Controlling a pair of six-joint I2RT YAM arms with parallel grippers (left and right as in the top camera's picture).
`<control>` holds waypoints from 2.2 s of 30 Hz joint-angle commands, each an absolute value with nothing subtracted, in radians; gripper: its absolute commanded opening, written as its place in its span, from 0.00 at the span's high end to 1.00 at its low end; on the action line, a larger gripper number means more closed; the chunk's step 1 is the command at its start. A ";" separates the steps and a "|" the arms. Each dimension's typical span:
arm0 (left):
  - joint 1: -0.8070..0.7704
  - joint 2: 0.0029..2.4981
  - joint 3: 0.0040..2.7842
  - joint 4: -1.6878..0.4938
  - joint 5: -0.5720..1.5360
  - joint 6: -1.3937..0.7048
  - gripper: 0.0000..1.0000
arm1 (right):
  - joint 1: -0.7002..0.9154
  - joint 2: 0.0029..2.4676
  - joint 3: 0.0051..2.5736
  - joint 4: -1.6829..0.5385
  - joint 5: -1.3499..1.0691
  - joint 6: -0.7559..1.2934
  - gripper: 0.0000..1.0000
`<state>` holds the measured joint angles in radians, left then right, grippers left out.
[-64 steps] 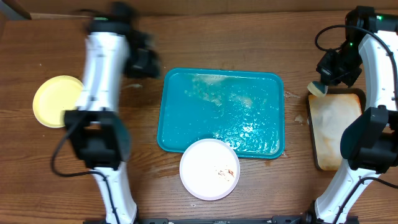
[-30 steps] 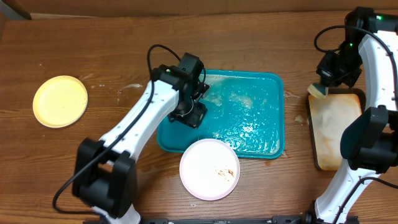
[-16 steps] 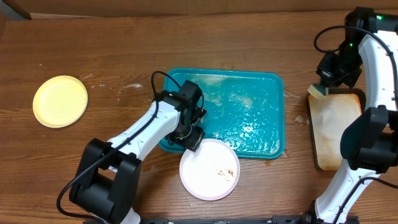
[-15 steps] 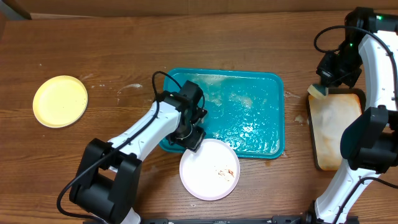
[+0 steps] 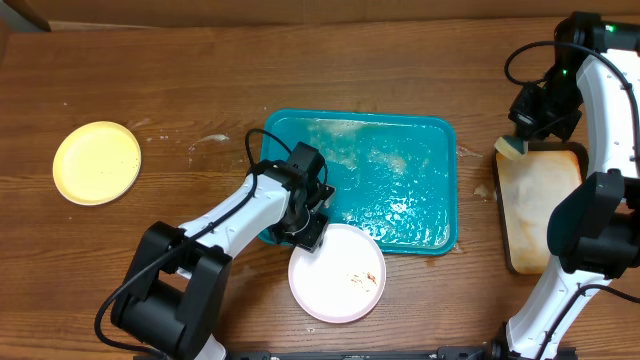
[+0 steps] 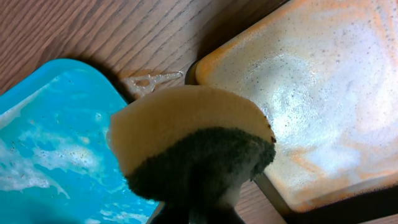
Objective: Clean dirty plates on tray and stack at the side
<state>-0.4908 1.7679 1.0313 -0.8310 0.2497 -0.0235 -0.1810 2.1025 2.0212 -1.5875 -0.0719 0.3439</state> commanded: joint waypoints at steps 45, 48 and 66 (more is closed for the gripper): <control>-0.324 1.889 1.220 -0.724 0.054 -0.347 0.96 | -0.273 2.057 1.689 -1.411 -0.032 0.377 0.96; -0.324 1.889 1.220 -0.724 0.091 -0.327 0.96 | -0.275 2.057 1.576 -1.321 -0.031 0.390 0.96; -0.324 1.889 1.220 -0.727 0.158 -0.262 0.96 | -0.413 2.057 1.279 -1.069 -0.120 0.416 0.96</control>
<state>-0.3191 1.8725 1.2053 -0.7254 0.1501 -0.2840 -0.4126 2.0109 1.3190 -1.0767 -0.1074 0.4286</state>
